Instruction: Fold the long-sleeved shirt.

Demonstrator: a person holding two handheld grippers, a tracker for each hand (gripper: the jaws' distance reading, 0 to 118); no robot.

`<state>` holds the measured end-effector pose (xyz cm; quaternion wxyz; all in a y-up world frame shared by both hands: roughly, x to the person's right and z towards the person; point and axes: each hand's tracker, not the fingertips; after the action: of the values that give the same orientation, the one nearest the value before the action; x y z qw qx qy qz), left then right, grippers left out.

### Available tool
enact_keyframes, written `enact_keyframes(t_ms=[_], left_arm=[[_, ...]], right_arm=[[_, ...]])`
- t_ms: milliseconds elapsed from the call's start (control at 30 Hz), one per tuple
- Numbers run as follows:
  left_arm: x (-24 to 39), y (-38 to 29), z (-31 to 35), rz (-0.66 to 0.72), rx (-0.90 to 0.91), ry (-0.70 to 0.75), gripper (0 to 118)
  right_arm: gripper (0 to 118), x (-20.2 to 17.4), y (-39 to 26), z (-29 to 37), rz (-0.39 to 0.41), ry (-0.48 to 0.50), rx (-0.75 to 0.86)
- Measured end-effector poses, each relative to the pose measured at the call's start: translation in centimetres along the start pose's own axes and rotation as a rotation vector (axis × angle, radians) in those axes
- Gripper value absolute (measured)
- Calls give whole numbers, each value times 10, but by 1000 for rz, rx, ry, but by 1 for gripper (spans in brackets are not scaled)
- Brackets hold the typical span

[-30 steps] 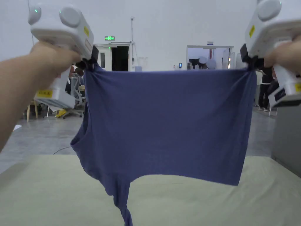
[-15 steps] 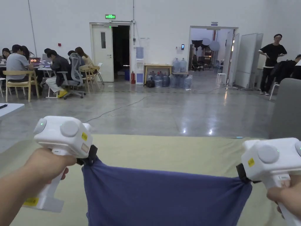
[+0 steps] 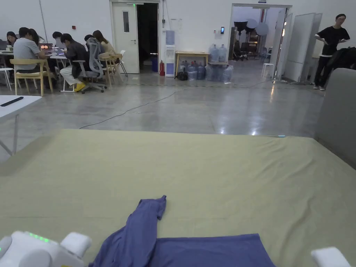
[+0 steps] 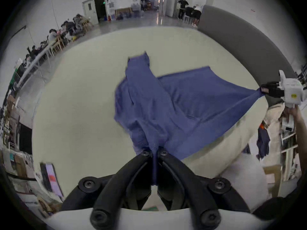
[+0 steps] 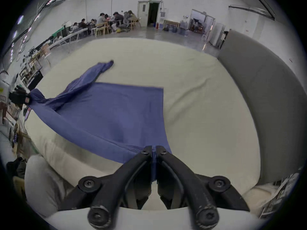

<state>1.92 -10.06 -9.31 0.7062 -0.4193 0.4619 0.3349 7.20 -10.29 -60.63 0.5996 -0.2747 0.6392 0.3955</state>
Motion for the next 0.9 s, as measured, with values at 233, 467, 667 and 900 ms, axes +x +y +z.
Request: enact_keyframes(t_ms=[233,467,667,900], left_arm=[[22,-96,-27,21,-89,-26,0],[28,-131,-55,82,-127,-30,0],[28,-146,-65,125,-136,-30,0],[18,-153,-96,139,-166,-16,0]], right_arm=[[0,-20,-88,-22,-24,22,-104],[0,-34,-132,-51,-33,41,-192],[0,-40,-150,-59,-54,44,-247],[2,-42,-150,-71,-85,48,-267]])
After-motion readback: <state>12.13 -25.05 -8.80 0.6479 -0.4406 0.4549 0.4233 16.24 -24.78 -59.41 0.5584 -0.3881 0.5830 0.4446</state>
